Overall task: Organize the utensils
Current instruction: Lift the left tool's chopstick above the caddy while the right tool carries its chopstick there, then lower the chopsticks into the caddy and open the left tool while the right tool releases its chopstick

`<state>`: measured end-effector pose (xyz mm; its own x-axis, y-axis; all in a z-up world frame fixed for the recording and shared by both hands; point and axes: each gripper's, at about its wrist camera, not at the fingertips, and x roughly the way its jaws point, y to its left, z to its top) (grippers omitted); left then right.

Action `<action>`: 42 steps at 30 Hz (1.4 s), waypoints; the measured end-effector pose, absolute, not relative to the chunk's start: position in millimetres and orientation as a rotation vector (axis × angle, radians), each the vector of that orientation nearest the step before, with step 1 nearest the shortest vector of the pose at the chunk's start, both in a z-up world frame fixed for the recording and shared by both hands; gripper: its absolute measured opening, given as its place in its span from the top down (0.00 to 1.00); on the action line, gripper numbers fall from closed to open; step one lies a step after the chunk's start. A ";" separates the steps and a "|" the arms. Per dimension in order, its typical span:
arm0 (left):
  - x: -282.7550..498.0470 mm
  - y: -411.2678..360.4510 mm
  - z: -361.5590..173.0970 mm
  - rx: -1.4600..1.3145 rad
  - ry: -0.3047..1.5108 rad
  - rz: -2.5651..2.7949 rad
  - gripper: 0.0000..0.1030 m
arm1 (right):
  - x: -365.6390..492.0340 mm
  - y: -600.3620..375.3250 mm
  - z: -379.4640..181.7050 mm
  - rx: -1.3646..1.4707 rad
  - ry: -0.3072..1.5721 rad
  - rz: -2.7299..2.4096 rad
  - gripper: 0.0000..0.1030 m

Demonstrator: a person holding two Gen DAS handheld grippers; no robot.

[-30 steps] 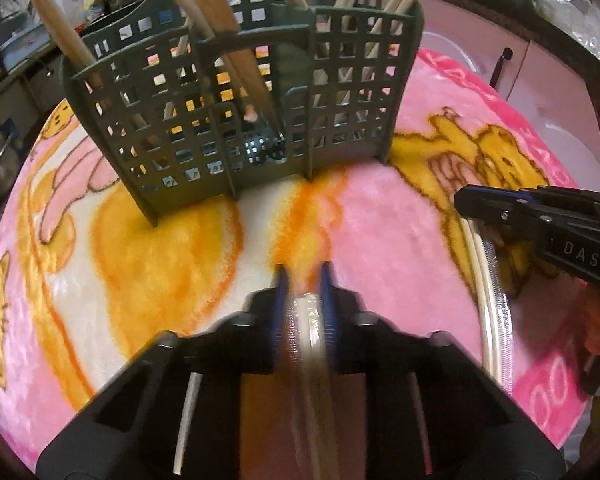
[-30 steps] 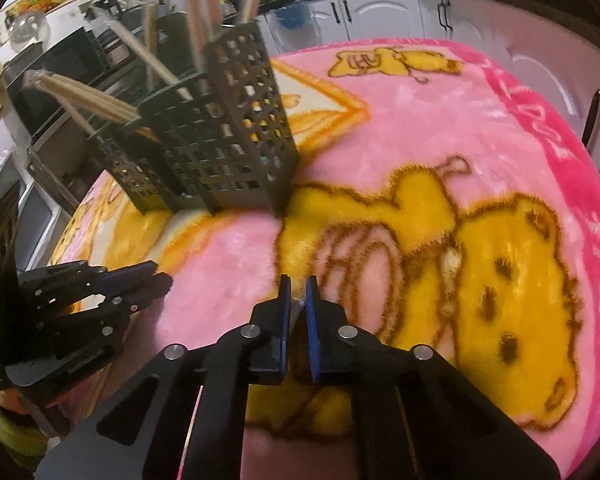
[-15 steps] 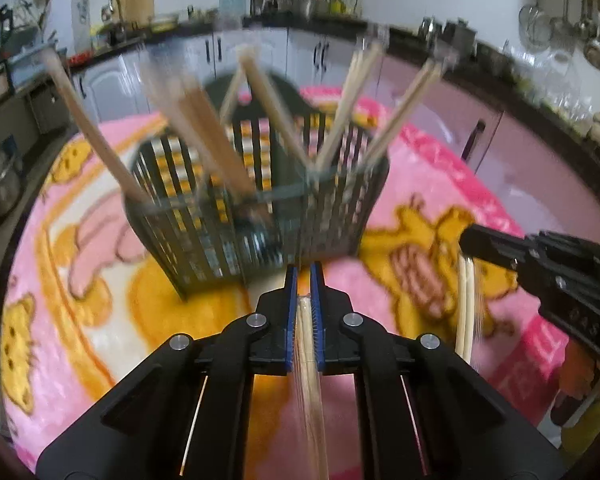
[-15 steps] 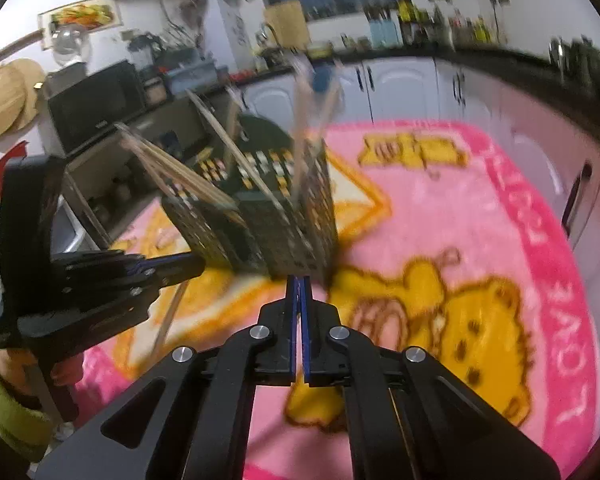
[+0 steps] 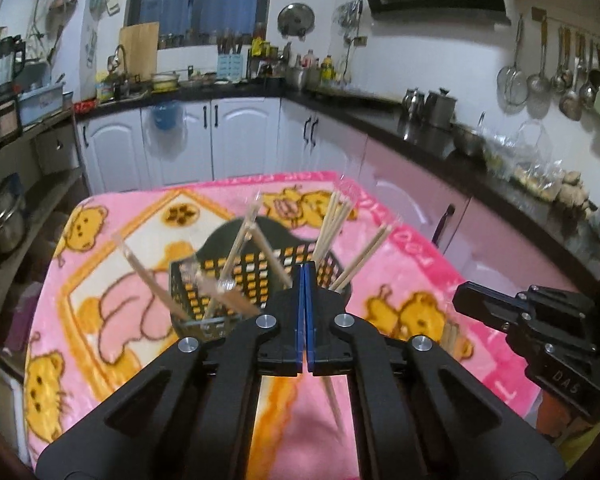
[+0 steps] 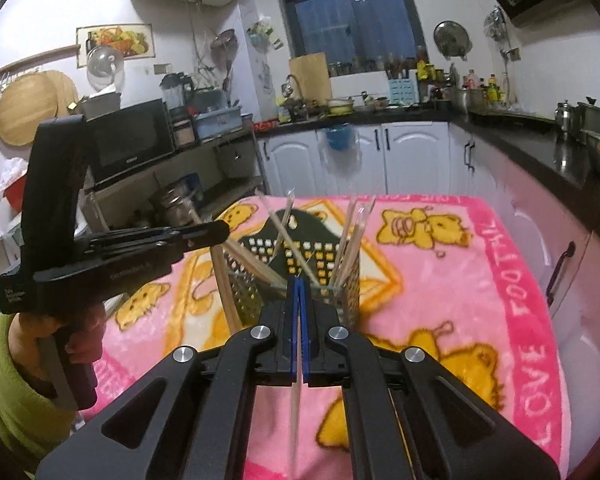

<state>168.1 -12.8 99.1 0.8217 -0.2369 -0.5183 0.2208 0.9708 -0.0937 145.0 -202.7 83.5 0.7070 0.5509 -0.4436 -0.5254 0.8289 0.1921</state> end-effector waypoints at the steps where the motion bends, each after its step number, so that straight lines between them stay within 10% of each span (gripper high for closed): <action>1: 167.5 -14.5 103.3 -0.025 0.541 -0.244 1.00 | 143.9 -204.6 87.7 0.053 0.498 0.590 0.99; 42: 244.3 7.8 142.7 -0.055 0.543 -0.217 1.00 | 231.6 -189.0 215.0 0.152 0.291 0.669 0.99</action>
